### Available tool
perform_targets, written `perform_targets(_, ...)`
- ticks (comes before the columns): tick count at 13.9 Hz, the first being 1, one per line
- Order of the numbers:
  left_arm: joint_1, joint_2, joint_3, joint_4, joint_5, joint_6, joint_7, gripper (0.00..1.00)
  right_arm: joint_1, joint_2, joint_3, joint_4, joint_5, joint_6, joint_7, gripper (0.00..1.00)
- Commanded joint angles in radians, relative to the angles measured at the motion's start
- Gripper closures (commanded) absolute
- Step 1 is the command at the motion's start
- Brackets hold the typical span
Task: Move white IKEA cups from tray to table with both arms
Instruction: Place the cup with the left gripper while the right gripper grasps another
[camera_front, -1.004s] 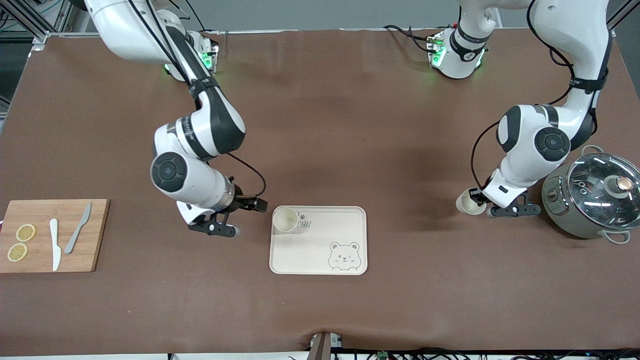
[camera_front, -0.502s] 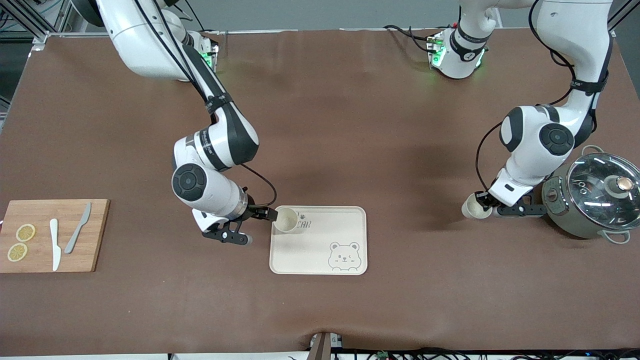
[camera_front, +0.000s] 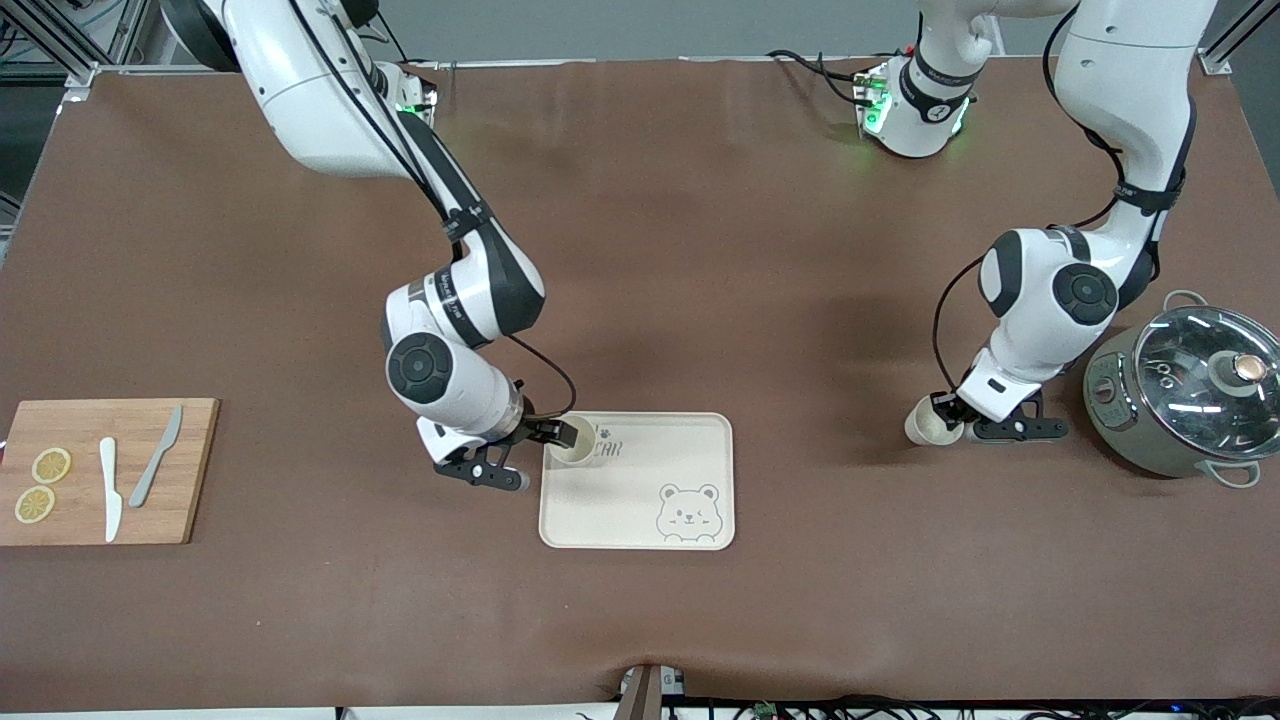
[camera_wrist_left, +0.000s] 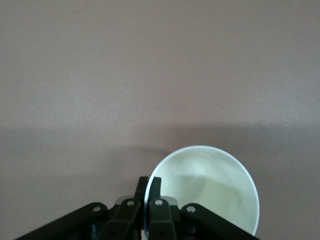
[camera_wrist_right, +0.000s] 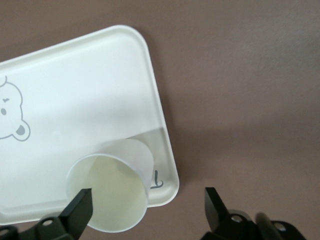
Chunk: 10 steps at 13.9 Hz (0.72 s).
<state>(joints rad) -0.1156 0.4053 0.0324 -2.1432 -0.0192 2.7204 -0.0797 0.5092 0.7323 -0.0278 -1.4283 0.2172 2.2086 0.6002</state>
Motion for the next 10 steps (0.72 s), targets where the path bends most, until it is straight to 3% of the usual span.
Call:
perform_targets(1,0.01,0.012,-0.009,0.022,-0.021,0.009,0.011,0.78,0.011,0.018,-0.011,0.029,-0.015,-0.004,0.023,0.11)
perform_targets(2,0.01,0.012,-0.009,0.023,-0.021,0.009,0.011,0.26,0.011,0.025,-0.011,0.029,-0.015,-0.004,0.023,0.14)
perform_targets(3,0.01,0.012,-0.009,0.025,-0.019,0.009,0.011,0.0,0.011,0.032,-0.011,0.029,-0.021,-0.003,0.024,0.2)
perform_targets(5,0.004,0.006,-0.009,0.032,-0.019,0.007,0.017,0.0,0.014,0.047,-0.011,0.031,-0.03,0.002,0.029,0.32)
perform_targets(7,0.004,-0.022,-0.012,0.037,-0.021,-0.01,0.014,0.0,0.026,0.056,-0.012,0.031,-0.036,0.026,0.044,0.36)
perform_targets(10,0.005,-0.092,-0.022,0.078,-0.021,-0.144,0.012,0.0,0.029,0.058,-0.012,0.032,-0.036,0.029,0.058,0.61)
